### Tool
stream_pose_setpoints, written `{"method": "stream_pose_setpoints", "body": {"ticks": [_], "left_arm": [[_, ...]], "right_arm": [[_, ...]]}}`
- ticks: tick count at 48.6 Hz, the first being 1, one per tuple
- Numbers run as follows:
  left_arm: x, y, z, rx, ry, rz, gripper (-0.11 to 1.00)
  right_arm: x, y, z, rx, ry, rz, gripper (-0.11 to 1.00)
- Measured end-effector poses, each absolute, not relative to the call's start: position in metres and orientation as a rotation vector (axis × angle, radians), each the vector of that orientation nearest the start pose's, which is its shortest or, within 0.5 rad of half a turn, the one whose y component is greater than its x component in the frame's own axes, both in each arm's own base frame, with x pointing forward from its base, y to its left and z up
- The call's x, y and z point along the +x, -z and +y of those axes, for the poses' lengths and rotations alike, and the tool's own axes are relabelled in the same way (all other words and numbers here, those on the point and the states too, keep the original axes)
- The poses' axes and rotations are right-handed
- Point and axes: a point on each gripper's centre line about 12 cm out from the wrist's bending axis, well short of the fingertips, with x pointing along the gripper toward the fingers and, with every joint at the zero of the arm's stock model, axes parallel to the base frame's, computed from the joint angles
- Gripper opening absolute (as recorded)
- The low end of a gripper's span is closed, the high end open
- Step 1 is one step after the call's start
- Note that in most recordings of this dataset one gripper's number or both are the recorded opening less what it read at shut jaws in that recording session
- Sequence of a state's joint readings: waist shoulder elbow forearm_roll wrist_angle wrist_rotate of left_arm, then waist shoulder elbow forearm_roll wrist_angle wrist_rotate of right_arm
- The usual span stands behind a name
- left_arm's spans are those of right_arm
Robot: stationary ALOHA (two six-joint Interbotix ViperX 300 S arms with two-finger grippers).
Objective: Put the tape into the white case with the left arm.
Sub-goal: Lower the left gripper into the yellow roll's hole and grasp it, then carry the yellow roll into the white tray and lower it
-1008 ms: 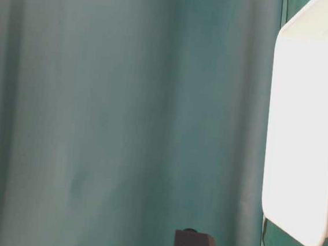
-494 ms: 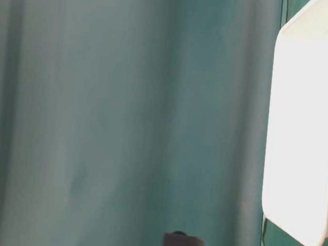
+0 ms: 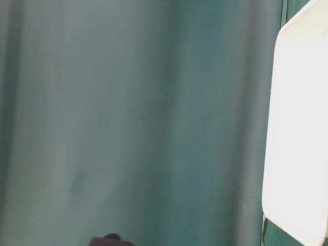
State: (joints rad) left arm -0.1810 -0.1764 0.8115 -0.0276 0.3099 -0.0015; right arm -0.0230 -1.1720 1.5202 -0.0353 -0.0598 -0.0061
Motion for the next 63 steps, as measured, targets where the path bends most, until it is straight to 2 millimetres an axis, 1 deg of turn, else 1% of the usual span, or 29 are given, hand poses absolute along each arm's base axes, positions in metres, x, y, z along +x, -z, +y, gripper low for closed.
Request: {"method": "stream_pose_setpoints", "body": {"ticks": [7,21,25,36,45,53,63], "left_arm": [[0.315,-0.163,-0.055,0.050,0.151,0.931,0.26],[0.337,-0.167,-0.033,0.022,0.086,0.919,0.26],[0.343,-0.169,-0.024,0.010,0.061,0.911,0.26],[0.354,-0.172,0.014,-0.035,-0.038,0.900,0.26],[0.358,-0.172,0.056,-0.061,-0.132,0.896,0.26],[0.360,-0.167,0.089,-0.046,-0.187,0.907,0.26],[0.368,-0.163,0.130,-0.003,-0.238,0.903,0.26]], "right_arm": [[0.142,-0.162,-0.003,-0.037,0.015,0.289,-0.09],[0.142,-0.162,-0.003,-0.037,0.015,0.289,-0.09],[0.142,-0.162,-0.003,-0.037,0.015,0.289,-0.09],[0.142,-0.162,-0.003,-0.037,0.015,0.289,-0.09],[0.142,-0.162,-0.003,-0.037,0.015,0.289,-0.09],[0.142,-0.162,-0.003,-0.037,0.015,0.289,-0.09],[0.142,-0.162,-0.003,-0.037,0.015,0.290,-0.09]]}}
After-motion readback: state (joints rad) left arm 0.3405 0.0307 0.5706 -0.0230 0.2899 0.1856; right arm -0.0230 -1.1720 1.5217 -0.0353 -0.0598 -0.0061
